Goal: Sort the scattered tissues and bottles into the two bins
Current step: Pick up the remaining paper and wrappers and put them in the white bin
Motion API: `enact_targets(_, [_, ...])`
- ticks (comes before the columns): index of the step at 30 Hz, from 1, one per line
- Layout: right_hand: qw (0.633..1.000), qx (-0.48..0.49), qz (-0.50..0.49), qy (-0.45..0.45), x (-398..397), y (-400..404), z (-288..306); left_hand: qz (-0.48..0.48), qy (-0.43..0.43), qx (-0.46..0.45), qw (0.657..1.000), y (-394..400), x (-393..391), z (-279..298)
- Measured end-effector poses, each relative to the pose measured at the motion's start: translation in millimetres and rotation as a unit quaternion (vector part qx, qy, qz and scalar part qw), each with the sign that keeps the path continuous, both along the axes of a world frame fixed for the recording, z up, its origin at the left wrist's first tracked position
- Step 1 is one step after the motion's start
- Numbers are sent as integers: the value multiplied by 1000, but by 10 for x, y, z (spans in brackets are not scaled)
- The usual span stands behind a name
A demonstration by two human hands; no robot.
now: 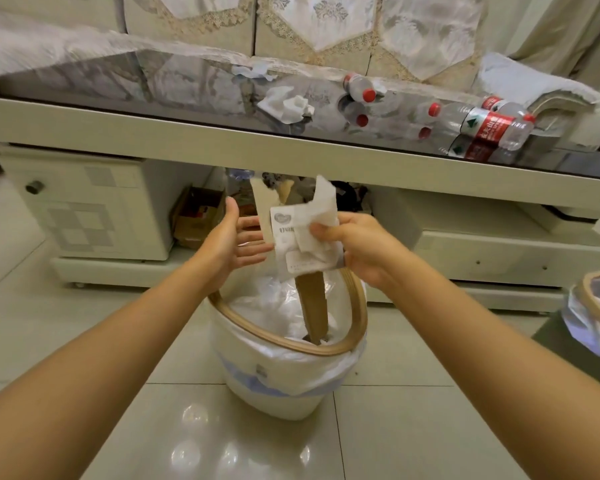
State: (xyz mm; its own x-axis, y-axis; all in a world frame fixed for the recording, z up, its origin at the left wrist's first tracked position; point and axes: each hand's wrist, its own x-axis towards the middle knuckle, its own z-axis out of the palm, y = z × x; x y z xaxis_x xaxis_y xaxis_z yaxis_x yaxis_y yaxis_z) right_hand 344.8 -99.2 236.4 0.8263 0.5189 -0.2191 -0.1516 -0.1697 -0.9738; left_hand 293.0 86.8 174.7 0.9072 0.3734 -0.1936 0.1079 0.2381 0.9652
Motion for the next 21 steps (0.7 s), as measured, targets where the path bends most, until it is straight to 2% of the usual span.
enact_targets(2, [999,-41,2,0,14,10,-184,-3,2,-37,999,22,17,-25])
enact_targets(4, [994,-99,-3,-34,22,9,-335,-21,10,-17,1000,13,31,-42])
enact_targets(7, [963,-202,-7,-178,15,-22,-512,-60,17,115,991,-26,32,-69])
enact_targets(9, [918,-258,13,-301,-10,-77,-597,-90,10,238,967,-75,43,-133])
enact_targets(11, [865,-322,53,-381,-28,-146,-664,-131,-9,388,912,-162,49,-217])
enact_targets(14, [814,-390,110,-417,-65,-277,-710,-209,-24,570,794,-321,70,-369])
enact_targets(17, [801,-397,150,-423,-144,-498,-693,-299,73,677,669,-462,155,-544])
enact_targets(20, [808,-383,173,-413,-225,-796,-631,-344,174,696,605,-508,256,-664])
enact_targets(21, [816,-372,172,-407,-248,-898,-614,-354,199,712,574,-504,273,-668])
